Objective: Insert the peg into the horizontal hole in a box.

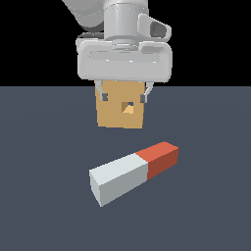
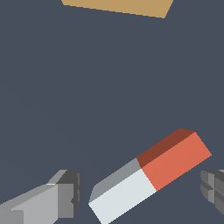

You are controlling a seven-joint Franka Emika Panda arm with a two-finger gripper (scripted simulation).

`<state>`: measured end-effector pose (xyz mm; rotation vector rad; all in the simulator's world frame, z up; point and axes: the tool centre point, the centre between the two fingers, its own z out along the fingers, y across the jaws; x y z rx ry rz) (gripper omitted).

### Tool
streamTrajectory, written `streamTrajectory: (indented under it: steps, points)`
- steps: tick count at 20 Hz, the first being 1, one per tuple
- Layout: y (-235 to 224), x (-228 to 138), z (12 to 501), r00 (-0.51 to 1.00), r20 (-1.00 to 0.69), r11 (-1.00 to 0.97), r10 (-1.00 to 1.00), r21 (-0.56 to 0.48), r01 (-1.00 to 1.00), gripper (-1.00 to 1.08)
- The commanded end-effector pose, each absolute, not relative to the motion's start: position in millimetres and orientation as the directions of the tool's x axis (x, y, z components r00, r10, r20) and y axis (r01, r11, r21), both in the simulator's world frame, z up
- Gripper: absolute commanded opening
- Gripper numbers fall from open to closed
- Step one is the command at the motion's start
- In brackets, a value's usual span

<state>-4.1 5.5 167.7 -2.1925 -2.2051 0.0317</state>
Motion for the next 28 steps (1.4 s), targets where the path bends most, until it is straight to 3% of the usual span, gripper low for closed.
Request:
streamTrajectory:
  steps: [1,13,28]
  points:
    - [5,-4,168,-0.006,0.008,0.006,1.000,-0.037,0.999,1.00]
    - [-6,1,155,0.117,0.005,-0.117,0.993,-0.033,0.993,1.00]
    - [-53,6,109,0.554,-0.002,-0.554,0.832,-0.014,0.832,1.00]
